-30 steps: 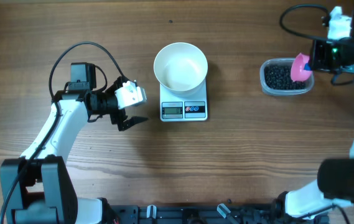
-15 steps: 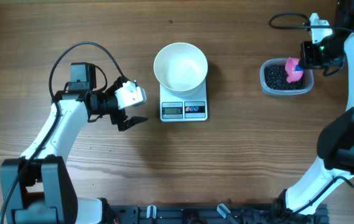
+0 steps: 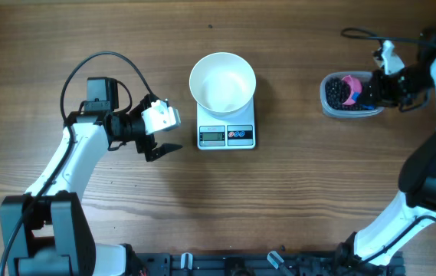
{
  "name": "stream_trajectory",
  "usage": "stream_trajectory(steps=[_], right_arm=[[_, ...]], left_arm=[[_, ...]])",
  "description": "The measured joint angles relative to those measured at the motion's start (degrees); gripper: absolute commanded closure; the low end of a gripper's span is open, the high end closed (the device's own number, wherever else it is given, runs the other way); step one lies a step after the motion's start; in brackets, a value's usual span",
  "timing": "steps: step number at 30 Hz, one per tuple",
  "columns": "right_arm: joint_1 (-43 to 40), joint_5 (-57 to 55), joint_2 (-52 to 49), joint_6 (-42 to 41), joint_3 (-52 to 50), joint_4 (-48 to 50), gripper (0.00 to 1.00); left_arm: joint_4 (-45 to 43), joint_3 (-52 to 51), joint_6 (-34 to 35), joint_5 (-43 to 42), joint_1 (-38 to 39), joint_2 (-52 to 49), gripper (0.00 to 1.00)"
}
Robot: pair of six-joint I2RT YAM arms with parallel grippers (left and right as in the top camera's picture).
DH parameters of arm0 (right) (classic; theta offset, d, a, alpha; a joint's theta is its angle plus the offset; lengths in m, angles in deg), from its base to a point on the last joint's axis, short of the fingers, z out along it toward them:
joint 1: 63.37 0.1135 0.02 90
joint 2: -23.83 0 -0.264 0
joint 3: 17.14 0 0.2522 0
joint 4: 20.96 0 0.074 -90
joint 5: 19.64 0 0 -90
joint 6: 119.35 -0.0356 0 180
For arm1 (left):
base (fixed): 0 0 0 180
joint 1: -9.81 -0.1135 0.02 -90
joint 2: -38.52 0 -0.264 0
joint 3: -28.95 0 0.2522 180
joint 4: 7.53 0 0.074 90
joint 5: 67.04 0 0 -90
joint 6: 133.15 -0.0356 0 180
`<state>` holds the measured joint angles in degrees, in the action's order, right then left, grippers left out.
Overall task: Scoop item into bowl and weigh 150g on scale
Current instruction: 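Dip the pink scoop into the black beans with the right gripper, then lift the filled scoop and tip beans into the white bowl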
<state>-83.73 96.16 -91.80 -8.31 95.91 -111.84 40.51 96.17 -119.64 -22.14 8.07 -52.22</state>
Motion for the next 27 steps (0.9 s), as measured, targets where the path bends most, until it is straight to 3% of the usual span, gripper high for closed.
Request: stream_trajectory(steps=[12, 21, 27], right_arm=[[-13.9, 19.4, -0.5, 5.8, -0.5, -5.5, 0.96], [-13.5, 33.3, -0.5, 16.5, -0.5, -13.4, 0.96], [-4.3, 36.9, -0.5, 16.6, -0.5, -13.0, 0.96]], left_arm=[[0.0, 0.0, 0.0, 0.0, 0.0, 0.0, 0.00], [0.0, 0.0, 0.0, 0.0, 0.0, 0.0, 0.00], [0.0, 0.0, 0.0, 0.0, 0.0, 0.0, 0.00]])
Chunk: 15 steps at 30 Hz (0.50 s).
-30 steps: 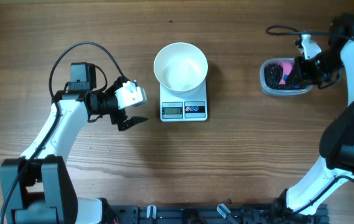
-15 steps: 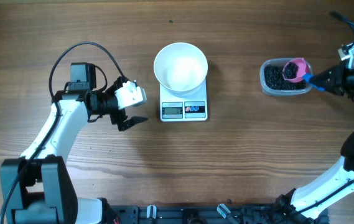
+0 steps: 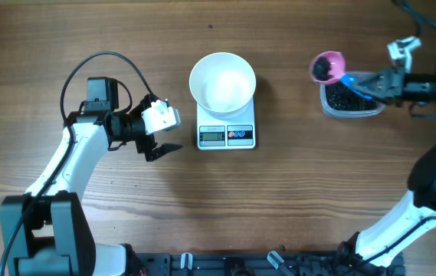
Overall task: Scoop item into bowl and weigh 150g on scale
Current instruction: 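Lift the filled scoop and tip beans into the white bowl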
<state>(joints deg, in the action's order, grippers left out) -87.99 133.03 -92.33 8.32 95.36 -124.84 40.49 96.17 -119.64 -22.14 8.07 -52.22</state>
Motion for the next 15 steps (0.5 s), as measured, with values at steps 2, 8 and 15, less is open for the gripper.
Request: stream_trajectory(steps=[2, 8, 15], right_arm=[[4.9, 0.3, 0.0, -1.7, 0.0, 1.0, 0.96], [18.8, -2.0, -0.1, -11.7, 6.8, 7.0, 0.96], [32.7, -20.0, -0.1, -25.2, 13.6, 14.4, 0.96]], left_arm=[[0.0, 0.0, 0.0, 0.0, 0.0, 0.0, 0.00], [0.0, 0.0, 0.0, 0.0, 0.0, 0.0, 0.00], [0.0, 0.0, 0.0, 0.0, 0.0, 0.0, 0.00]])
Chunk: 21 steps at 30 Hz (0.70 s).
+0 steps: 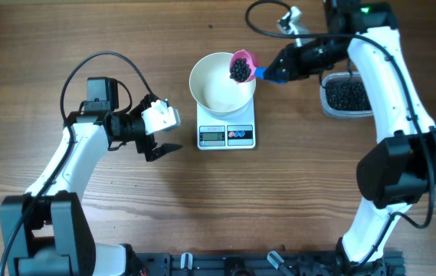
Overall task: Scoop item into bowl and weigh 150g on scale
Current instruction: 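Lift the filled scoop and tip beans into the white bowl, then return the empty scoop to the bean tub with the right gripper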
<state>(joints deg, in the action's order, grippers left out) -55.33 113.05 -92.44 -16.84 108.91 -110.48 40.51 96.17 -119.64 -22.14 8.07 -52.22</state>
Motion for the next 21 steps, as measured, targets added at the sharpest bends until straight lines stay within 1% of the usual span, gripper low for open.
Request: stream_trajectory(steps=[5, 9, 14, 15, 21], right_arm=[[7.6, -14.6, 0.0, -4.9, 0.1, 4.0, 0.96], [12.9, -24.1, 0.0, -5.9, 0.1, 6.4, 0.96], [19.5, -38.8, 0.0, -6.3, 0.1, 8.3, 0.96], [23.7, -46.9, 0.0, -6.5, 0.1, 8.7, 0.96], [30.2, -59.7, 0.0, -7.4, 0.1, 8.8, 0.96]], left_arm=[[0.0, 0.0, 0.0, 0.0, 0.0, 0.0, 0.00], [0.0, 0.0, 0.0, 0.0, 0.0, 0.0, 0.00], [0.0, 0.0, 0.0, 0.0, 0.0, 0.0, 0.00], [0.0, 0.0, 0.0, 0.0, 0.0, 0.0, 0.00], [0.0, 0.0, 0.0, 0.0, 0.0, 0.0, 0.00]])
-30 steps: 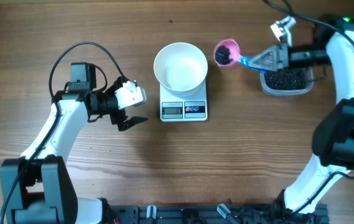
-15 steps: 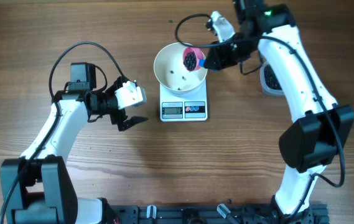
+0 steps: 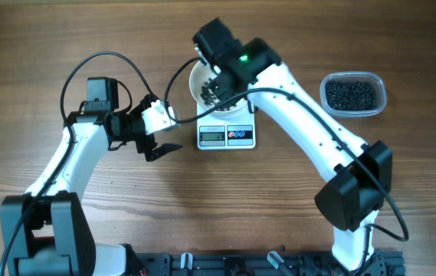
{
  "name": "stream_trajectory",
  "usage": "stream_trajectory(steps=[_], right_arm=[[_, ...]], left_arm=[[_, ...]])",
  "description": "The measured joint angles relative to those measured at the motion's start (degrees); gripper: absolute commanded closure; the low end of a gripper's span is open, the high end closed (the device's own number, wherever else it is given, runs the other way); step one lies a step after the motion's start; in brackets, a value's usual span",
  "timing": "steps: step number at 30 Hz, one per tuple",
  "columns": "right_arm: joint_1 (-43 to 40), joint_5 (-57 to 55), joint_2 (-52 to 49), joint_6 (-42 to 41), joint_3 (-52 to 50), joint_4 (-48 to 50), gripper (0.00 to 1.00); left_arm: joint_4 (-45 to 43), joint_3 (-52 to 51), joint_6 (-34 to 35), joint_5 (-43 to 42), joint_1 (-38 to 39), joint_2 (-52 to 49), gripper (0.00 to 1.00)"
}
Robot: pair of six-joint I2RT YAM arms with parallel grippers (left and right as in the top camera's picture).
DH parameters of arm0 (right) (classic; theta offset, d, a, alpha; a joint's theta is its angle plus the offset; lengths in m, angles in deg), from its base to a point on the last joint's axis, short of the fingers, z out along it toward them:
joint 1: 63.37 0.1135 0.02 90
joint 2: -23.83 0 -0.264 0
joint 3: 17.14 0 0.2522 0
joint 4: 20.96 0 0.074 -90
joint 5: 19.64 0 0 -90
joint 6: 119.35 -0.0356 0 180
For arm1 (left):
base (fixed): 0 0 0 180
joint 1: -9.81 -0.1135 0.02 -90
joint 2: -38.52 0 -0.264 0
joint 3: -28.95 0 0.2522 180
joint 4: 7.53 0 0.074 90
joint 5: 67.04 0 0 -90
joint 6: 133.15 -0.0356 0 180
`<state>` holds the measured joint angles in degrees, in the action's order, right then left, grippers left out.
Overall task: Scoop item into bowl and weigh 150g on scale
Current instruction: 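Return the empty scoop to the bean tub with the right gripper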
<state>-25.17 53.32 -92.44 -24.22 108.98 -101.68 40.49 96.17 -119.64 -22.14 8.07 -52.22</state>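
Observation:
The white bowl (image 3: 197,83) stands on the small white scale (image 3: 227,136) at the table's middle. My right arm reaches across it from the right, and its wrist covers most of the bowl. The right gripper (image 3: 214,87) points down into the bowl, with dark pieces showing under it. Its fingers and the scoop are hidden by the wrist. A clear tub of dark beads (image 3: 352,95) sits at the right. My left gripper (image 3: 162,150) hovers left of the scale, open and holding nothing.
The left arm's black cable loops above its wrist. The right arm's long white links stretch diagonally from the lower right across the table in front of the tub. A black rail runs along the near edge.
The right arm has swung further left and turned over. The pink scoop full of beads was at the bowl's right rim; now the wrist covers the bowl and the scoop is hidden.
The right gripper first held a pink scoop in the bead tub at the right. Then the loaded scoop was lifted just left of the tub, then held at the bowl's rim. Now the wrist is over the bowl. The left arm has stayed still throughout.

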Motion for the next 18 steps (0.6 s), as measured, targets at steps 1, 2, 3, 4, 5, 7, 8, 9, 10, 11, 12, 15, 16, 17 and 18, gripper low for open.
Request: stream_trajectory(steps=[1, 2, 3, 4, 5, 7, 8, 9, 10, 11, 12, 15, 16, 17, 18], right_arm=[[0.3, -0.5, 0.0, 0.0, 0.0, 0.0, 0.96], [0.5, -1.1, 0.0, -0.2, 0.0, 0.0, 0.96], [0.4, -1.6, 0.0, -0.4, 0.0, 0.0, 0.96], [0.3, -2.0, 0.0, -0.8, 0.0, 0.1, 0.96], [0.3, -2.2, 0.0, -0.9, 0.0, 0.1, 0.96], [0.3, -2.5, 0.0, -1.0, 0.0, 0.5, 0.96], [0.3, -2.5, 0.0, -1.0, 0.0, 0.7, 0.96], [0.1, -1.6, 0.1, -1.0, 0.0, 0.9, 0.96], [-0.4, 0.2, 0.7, -1.0, 0.0, 1.1, 0.96], [-1.5, 2.8, 1.7, -1.0, 0.0, 1.1, 0.96], [-3.1, 5.6, 3.0, -1.1, 0.0, 1.0, 0.96], [-12.3, 14.3, 9.9, -1.9, 0.0, -0.5, 0.96], [-16.3, 16.4, 12.5, -2.3, 0.0, -1.5, 0.96], [-20.6, 17.9, 15.1, -2.5, 0.2, -3.2, 0.96], [-24.8, 18.9, 17.1, -2.6, 0.5, -5.1, 0.96]], left_arm=[[0.0, 0.0, 0.0, 0.0, 0.0, 0.0, 0.00], [0.0, 0.0, 0.0, 0.0, 0.0, 0.0, 0.00], [0.0, 0.0, 0.0, 0.0, 0.0, 0.0, 0.00], [0.0, 0.0, 0.0, 0.0, 0.0, 0.0, 0.00], [0.0, 0.0, 0.0, 0.0, 0.0, 0.0, 0.00], [0.0, 0.0, 0.0, 0.0, 0.0, 0.0, 0.00], [0.0, 0.0, 0.0, 0.0, 0.0, 0.0, 0.00], [0.0, 0.0, 0.0, 0.0, 0.0, 0.0, 0.00], [0.0, 0.0, 0.0, 0.0, 0.0, 0.0, 0.00], [0.0, 0.0, 0.0, 0.0, 0.0, 0.0, 0.00], [0.0, 0.0, 0.0, 0.0, 0.0, 0.0, 0.00], [0.0, 0.0, 0.0, 0.0, 0.0, 0.0, 0.00], [0.0, 0.0, 0.0, 0.0, 0.0, 0.0, 0.00], [0.0, 0.0, 0.0, 0.0, 0.0, 0.0, 0.00], [0.0, 0.0, 0.0, 0.0, 0.0, 0.0, 0.00]])
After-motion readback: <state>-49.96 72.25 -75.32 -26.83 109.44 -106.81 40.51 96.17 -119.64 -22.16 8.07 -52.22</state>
